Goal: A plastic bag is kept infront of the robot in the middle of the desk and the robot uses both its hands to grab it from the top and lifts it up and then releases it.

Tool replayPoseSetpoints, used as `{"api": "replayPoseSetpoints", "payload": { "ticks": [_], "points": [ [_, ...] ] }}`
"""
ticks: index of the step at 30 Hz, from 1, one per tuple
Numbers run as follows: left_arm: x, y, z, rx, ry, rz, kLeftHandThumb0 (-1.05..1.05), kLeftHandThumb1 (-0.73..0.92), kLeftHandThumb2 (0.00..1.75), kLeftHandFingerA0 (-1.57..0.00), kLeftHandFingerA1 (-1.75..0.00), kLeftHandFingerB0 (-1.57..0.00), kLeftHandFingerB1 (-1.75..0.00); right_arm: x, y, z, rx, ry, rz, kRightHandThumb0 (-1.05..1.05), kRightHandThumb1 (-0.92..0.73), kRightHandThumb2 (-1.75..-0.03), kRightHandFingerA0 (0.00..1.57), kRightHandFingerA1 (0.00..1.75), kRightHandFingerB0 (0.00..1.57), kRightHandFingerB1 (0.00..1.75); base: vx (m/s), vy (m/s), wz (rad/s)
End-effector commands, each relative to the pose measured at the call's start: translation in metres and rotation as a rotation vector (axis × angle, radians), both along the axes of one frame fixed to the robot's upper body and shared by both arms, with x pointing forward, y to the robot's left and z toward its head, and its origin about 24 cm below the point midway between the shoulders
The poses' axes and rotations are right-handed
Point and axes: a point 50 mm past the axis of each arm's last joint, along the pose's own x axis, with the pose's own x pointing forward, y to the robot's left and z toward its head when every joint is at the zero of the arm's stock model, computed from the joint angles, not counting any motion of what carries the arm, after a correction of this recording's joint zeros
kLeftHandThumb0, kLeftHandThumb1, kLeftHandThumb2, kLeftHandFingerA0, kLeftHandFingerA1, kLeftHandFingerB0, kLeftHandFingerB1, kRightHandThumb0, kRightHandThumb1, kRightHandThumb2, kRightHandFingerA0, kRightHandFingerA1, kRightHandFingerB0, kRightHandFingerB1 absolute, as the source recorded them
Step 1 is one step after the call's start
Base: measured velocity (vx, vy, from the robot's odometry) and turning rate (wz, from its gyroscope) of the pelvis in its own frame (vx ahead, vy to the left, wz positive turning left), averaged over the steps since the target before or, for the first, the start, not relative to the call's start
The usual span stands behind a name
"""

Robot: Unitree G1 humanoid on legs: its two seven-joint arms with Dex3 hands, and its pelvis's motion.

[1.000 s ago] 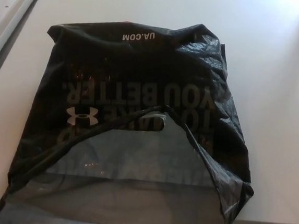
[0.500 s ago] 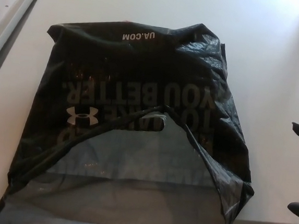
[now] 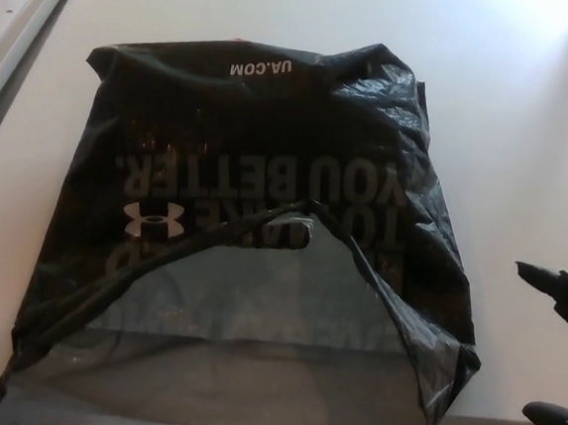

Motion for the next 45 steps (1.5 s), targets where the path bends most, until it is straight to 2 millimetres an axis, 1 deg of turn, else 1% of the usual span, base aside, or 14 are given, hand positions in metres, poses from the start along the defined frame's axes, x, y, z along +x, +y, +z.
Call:
{"api": "replayPoseSetpoints", "payload": {
  "ticks": [1,10,12,13,15,16,24,25,34,38,39,40,44,45],
  "points": [
    [0.004,-0.013,-0.006,0.049,-0.023,-0.066,-0.37,0.48,0.55,-0.49,-0.35,-0.46,-0.35,0.007,0.014,-0.003,0.002,0.011,0.016,-0.46,-0.53,-0.56,0.11,0.39,0.04,0.29,0.00,0.000,0.00],
    [0.019,-0.045,-0.027,-0.033,0.014,-0.135,-0.35,0.46,0.58,-0.44,-0.35,-0.43,-0.35,0.011,0.039,-0.009,0.043,0.024,0.039,-0.46,-0.53,-0.56,0.12,0.40,0.04,0.30,0.00,0.000,0.00],
    [0.022,-0.053,-0.030,-0.038,0.017,-0.158,-0.44,0.39,0.75,-0.38,-0.47,-0.36,-0.45,0.012,0.043,-0.007,0.045,0.022,0.045,-0.46,-0.54,-0.56,0.12,0.42,0.03,0.31,0.00,0.000,0.00],
    [0.024,-0.058,-0.032,-0.040,0.018,-0.169,-0.38,0.45,0.58,-0.43,-0.35,-0.42,-0.35,0.013,0.044,-0.008,0.043,0.021,0.046,-0.32,-0.44,-0.94,0.03,0.52,0.00,0.51,0.00,0.000,0.00],
    [0.026,-0.064,-0.033,-0.042,0.015,-0.178,-0.38,0.45,0.58,-0.43,-0.35,-0.42,-0.35,0.015,0.046,-0.009,0.038,0.018,0.042,-0.32,-0.44,-0.94,0.03,0.52,0.00,0.51,0.00,0.000,0.00],
    [0.027,-0.069,-0.035,-0.057,0.024,-0.190,-0.40,0.46,0.58,-0.43,-0.34,-0.43,-0.35,0.015,0.047,-0.010,0.043,0.026,0.040,-0.46,-0.53,-0.58,0.14,0.45,0.05,0.25,0.00,0.000,0.00],
    [0.019,-0.086,-0.049,-0.086,0.082,-0.219,-0.28,0.41,0.60,-0.42,-0.35,-0.43,-0.36,0.014,0.048,-0.017,0.031,0.035,0.042,-0.46,-0.53,-0.58,0.13,0.46,0.04,0.25,0.00,0.000,0.00],
    [0.018,-0.087,-0.050,-0.088,0.091,-0.225,-0.28,0.41,0.60,-0.42,-0.35,-0.43,-0.35,0.014,0.047,-0.018,0.032,0.037,0.039,-0.33,-0.45,-0.95,0.03,0.51,0.00,0.51,0.00,0.000,0.00],
    [0.012,-0.086,-0.059,-0.082,0.131,-0.221,-0.37,0.46,0.60,-0.42,-0.35,-0.44,-0.35,0.010,0.044,-0.026,0.036,0.074,0.033,-0.33,-0.48,-0.97,0.02,0.51,0.00,0.51,0.00,0.000,0.00],
    [0.011,-0.087,-0.059,-0.086,0.121,-0.219,-0.34,0.45,0.61,-0.42,-0.35,-0.44,-0.36,0.008,0.041,-0.029,0.032,0.086,0.035,-0.32,-0.47,-0.96,0.02,0.51,0.00,0.51,0.00,0.000,0.00],
    [0.011,-0.087,-0.059,-0.082,0.123,-0.217,-0.35,0.46,0.62,-0.42,-0.35,-0.43,-0.35,0.008,0.040,-0.030,0.031,0.088,0.034,-0.50,-0.51,-0.69,0.13,0.48,0.03,0.26,0.00,0.000,0.00],
    [0.011,-0.086,-0.059,-0.080,0.126,-0.213,-0.34,0.45,0.62,-0.42,-0.35,-0.44,-0.36,0.006,0.039,-0.031,0.024,0.097,0.029,-0.50,-0.50,-0.71,0.09,0.47,0.03,0.22,0.00,0.000,0.00],
    [0.011,-0.084,-0.059,-0.077,0.129,-0.206,-0.35,0.46,0.61,-0.42,-0.35,-0.44,-0.35,0.003,0.035,-0.035,0.018,0.117,0.022,-0.51,-0.50,-0.69,0.10,0.47,0.04,0.22,0.00,0.000,0.00],
    [0.010,-0.084,-0.059,-0.078,0.127,-0.208,-0.32,0.45,0.61,-0.41,-0.35,-0.44,-0.36,0.002,0.033,-0.037,0.016,0.123,0.018,-0.47,-0.55,-0.56,0.13,0.41,0.00,0.29,0.00,0.000,0.00]
  ]
}}
